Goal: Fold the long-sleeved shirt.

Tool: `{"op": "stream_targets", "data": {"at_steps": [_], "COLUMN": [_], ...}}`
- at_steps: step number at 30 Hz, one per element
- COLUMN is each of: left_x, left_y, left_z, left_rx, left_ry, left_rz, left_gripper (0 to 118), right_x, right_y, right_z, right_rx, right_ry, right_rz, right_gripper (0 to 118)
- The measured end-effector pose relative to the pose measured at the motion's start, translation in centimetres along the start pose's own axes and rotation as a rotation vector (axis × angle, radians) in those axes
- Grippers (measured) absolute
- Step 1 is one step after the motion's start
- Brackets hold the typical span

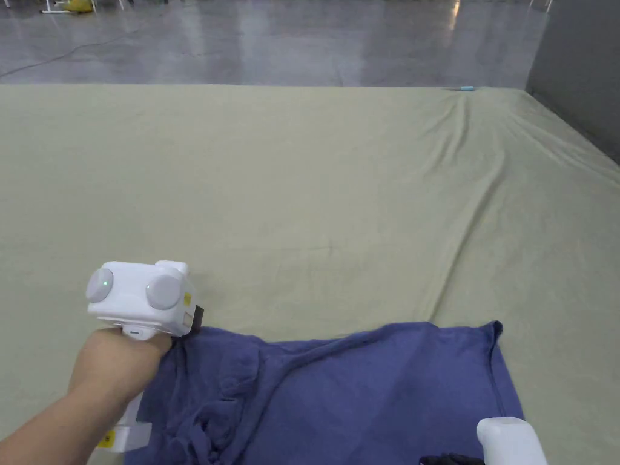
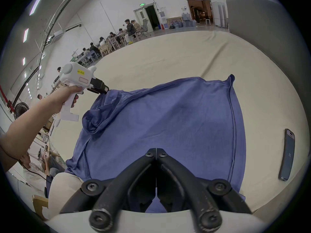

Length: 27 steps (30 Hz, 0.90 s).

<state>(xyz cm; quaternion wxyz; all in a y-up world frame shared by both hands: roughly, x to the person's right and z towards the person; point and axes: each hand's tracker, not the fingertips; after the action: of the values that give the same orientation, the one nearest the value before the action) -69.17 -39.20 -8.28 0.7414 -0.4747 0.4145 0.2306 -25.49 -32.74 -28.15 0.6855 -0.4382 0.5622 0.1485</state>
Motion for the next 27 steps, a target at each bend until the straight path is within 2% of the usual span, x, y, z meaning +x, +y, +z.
{"op": "stream_targets", "data": {"at_steps": [2, 5, 7, 8, 9, 11, 12, 14, 17, 19, 20, 21, 22, 23, 26, 27], "left_x": [0.0, 0.4, -1.3, -1.7, -2.0, -2.1, -2.2, -2.0, -2.4, -1.9, -1.9, -1.8, -1.8, -2.2, -2.4, -3.1], "left_y": [-0.4, -1.9, -1.6, -1.7, -1.7, -1.6, -1.5, -1.5, -0.9, -1.1, -1.2, -1.3, -1.3, -0.5, -0.6, -0.9], "left_z": [0.4, 3.8, 5.4, 6.1, 6.8, 7.9, 8.2, 8.6, 8.3, 8.8, 8.7, 8.7, 8.6, 8.0, 7.9, 7.1], "left_rx": [0.009, 0.035, 0.054, 0.068, 0.072, 0.072, 0.076, 0.076, 0.076, 0.074, 0.072, 0.069, 0.064, 0.061, 0.047, 0.043], "left_ry": [-0.024, -0.059, -0.117, -0.125, -0.129, -0.138, -0.136, -0.143, -0.137, -0.137, -0.137, -0.137, -0.135, -0.131, -0.128, -0.126], "left_rz": [-0.039, -0.003, 0.042, 0.044, 0.038, 0.026, 0.02, 0.017, 0.0, 0.004, 0.008, 0.009, 0.01, 0.012, 0.017, 0.015], "left_gripper": [4, 4, 4, 4, 4, 4, 4, 4, 4, 4, 4, 4, 4, 4, 4, 4], "right_x": [0.0, 0.6, 2.3, 3.1, 3.9, 5.5, 6.6, 9.6, 13.3, 15.9, 16.5, 17.0, 15.0, 15.3, 15.0, 14.7], "right_y": [0.0, 0.2, 1.5, 3.1, 5.0, 9.8, 12.2, 16.6, 21.8, 23.0, 23.1, 22.9, 21.5, 21.1, 19.2, 18.7], "right_z": [-0.2, -0.5, -0.5, -0.6, -0.6, -0.3, -0.8, -2.1, -6.6, -9.9, -11.4, -12.8, -11.4, -12.2, -13.6, -13.7], "right_rx": [-0.009, -0.037, -0.063, -0.068, -0.074, -0.039, -0.03, 0.072, -0.072, -0.169, -0.227, -0.256, -0.278, -0.293, -0.342, -0.336], "right_ry": [0.0, 0.01, 0.098, 0.071, 0.025, -0.069, -0.081, -0.106, -0.204, -0.23, -0.245, -0.281, -0.319, -0.331, -0.359, -0.376], "right_rz": [0.002, -0.016, -0.081, -0.059, -0.037, 0.0, -0.027, -0.102, -0.175, -0.222, -0.217, -0.219, -0.224, -0.227, -0.268, -0.252], "right_gripper": [0, 0, 0, 0, 29, 105, 105, 118, 118, 118, 117, 111, 105, 97, 51, 43]}}
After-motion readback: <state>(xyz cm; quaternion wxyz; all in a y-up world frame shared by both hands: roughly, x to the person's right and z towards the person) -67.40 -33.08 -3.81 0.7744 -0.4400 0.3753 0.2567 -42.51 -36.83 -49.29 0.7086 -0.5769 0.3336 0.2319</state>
